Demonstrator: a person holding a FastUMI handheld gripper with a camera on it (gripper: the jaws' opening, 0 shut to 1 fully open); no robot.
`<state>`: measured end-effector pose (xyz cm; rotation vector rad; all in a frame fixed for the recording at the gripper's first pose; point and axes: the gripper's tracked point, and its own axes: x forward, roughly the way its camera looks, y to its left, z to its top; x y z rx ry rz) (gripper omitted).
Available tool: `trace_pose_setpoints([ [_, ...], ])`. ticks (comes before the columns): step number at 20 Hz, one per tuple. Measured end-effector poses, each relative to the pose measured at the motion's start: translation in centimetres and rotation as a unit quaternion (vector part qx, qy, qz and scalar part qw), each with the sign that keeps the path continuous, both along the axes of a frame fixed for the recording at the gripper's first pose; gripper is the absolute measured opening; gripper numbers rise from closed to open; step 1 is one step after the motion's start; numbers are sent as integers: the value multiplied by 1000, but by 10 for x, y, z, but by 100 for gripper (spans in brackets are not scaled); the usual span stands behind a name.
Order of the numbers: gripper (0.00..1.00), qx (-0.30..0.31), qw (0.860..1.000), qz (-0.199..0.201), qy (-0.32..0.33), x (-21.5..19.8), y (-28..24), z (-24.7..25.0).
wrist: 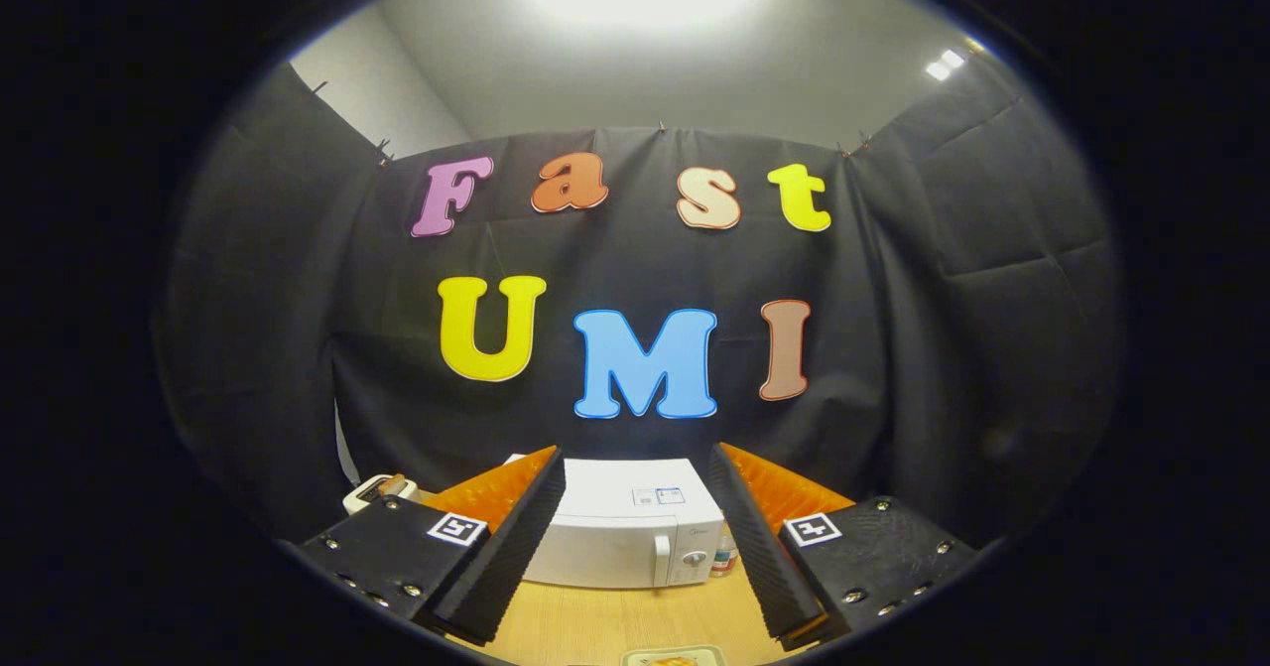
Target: Open the microwave, put the food inside, and close the microwave door.
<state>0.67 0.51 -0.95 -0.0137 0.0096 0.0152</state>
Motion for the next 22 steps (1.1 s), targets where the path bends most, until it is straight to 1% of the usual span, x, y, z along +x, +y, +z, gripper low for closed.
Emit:
trace_pose_setpoints([
  [7,94,-15,1000,-5,-10,3,0,-5],
  [13,93,-21,1000,-11,-16,14,-6,-22],
  [18,94,-20,1000,-9,-8,36,-10,-60],
  [22,94,-13,1000,-5,15,66,-17,-115],
])
